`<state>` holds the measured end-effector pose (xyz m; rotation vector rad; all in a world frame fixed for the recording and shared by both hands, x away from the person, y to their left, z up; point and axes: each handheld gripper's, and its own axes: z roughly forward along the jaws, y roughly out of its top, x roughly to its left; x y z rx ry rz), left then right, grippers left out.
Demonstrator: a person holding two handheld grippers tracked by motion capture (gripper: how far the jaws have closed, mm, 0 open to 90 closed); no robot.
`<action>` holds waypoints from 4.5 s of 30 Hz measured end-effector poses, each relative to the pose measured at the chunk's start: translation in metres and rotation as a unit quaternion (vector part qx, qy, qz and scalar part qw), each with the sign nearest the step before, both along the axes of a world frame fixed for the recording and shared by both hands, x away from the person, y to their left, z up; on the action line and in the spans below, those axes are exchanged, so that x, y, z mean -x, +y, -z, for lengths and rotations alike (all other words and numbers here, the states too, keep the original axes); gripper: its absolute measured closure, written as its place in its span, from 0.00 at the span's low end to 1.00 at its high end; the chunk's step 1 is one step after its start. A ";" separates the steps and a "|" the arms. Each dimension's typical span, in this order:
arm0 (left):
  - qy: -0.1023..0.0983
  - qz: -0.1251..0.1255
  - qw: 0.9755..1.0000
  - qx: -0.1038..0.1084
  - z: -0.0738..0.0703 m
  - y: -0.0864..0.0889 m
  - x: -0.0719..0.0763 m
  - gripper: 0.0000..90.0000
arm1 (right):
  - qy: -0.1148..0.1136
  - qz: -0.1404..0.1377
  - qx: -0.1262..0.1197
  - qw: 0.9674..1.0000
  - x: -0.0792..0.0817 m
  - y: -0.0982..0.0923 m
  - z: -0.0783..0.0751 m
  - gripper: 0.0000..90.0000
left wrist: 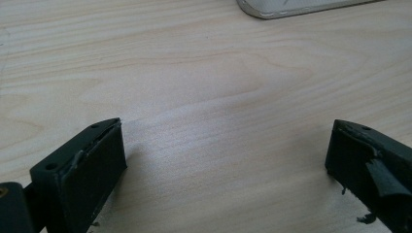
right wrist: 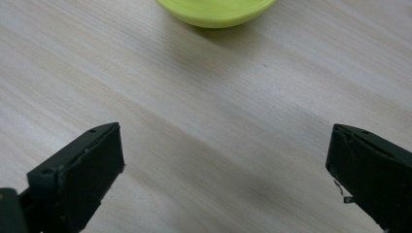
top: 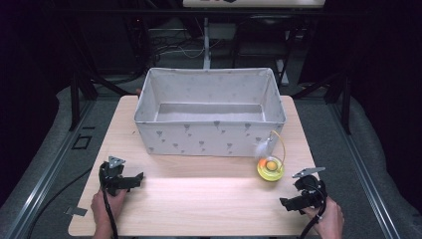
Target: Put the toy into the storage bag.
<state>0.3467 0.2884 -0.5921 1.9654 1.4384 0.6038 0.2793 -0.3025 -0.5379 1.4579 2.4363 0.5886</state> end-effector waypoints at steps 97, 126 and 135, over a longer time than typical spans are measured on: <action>0.000 0.000 1.000 0.000 0.000 0.000 0.000 0.01 | 0.038 -0.132 0.134 0.981 -0.083 0.061 -0.114 0.92; 0.000 0.000 1.000 0.000 0.000 0.000 0.000 0.01 | 0.015 -0.150 0.139 0.979 -0.082 0.070 -0.139 0.98; 0.000 0.000 1.000 0.000 0.000 0.000 0.000 0.01 | 0.015 -0.163 0.139 0.977 -0.082 0.076 -0.152 0.98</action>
